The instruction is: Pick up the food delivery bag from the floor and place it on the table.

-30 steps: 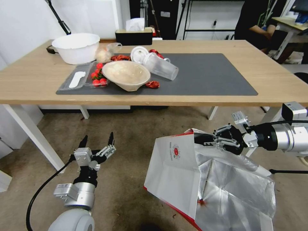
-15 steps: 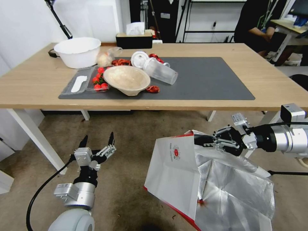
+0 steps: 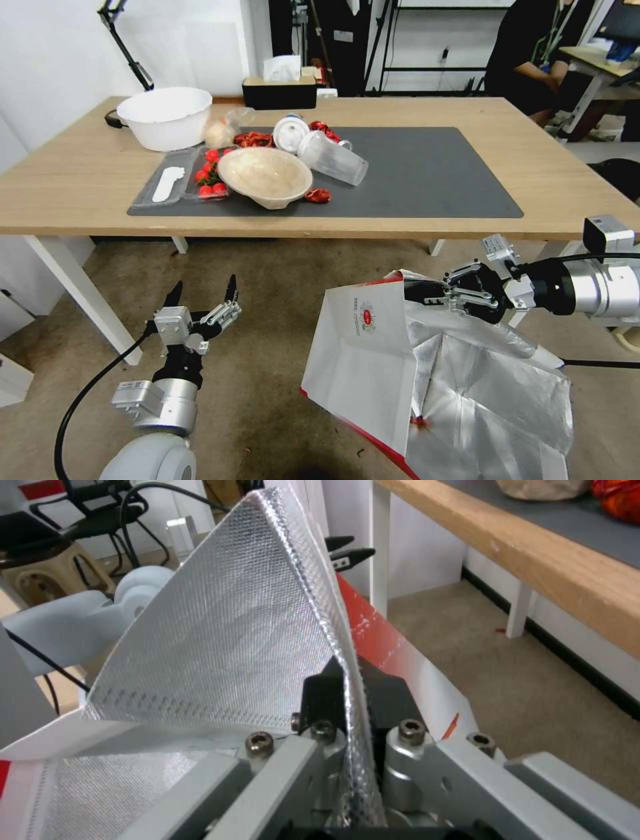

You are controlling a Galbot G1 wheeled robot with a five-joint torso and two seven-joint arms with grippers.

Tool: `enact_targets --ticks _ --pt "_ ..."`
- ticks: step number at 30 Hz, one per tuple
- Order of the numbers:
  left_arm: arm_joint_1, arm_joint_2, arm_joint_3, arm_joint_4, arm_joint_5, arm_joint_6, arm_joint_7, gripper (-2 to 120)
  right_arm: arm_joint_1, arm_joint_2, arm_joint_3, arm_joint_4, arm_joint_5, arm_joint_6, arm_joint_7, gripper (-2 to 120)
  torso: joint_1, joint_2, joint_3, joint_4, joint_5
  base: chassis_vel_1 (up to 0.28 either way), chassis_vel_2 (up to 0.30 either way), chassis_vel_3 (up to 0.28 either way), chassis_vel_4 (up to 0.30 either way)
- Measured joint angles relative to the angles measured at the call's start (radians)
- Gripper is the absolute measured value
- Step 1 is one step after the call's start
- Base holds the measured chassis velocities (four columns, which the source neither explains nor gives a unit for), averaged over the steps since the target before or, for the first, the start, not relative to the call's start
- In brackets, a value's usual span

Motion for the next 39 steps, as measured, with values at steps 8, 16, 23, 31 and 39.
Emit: enact_targets --ticks 8,16,23,31,39 --pt "0.000 0.000 0.000 0.000 0.000 0.000 0.000 100 0.000 0.000 0.000 -0.001 0.000 0.000 -0.001 0 0.006 0.015 0.009 0.0000 0.0000 0.000 0.000 0.000 0.000" --pt "0.001 0.000 -0.001 0.000 0.000 0.000 0.000 100 0.000 0.000 0.000 0.000 0.000 0.000 -0.001 0 0.013 0.034 0.021 0.0000 0.0000 0.000 0.000 0.000 0.000" --pt "0.004 0.000 -0.001 -0.001 0.000 -0.002 0.000 100 0.001 -0.003 0.002 0.000 0.001 0.000 -0.001 0 0.021 0.057 0.035 -0.0001 0.0000 0.000 0.000 0.000 0.000" --pt "0.009 0.000 -0.002 -0.005 0.000 -0.007 0.000 100 0.001 -0.002 0.004 0.003 0.003 0.000 0.000 0 0.046 0.119 0.073 -0.0001 0.0000 0.000 0.000 0.000 0.000" --pt "0.009 -0.001 -0.003 -0.006 0.000 -0.007 0.001 100 0.001 -0.001 0.005 0.003 0.004 0.000 0.001 0 0.063 0.162 0.099 0.0000 0.0000 0.000 0.000 0.000 0.000"
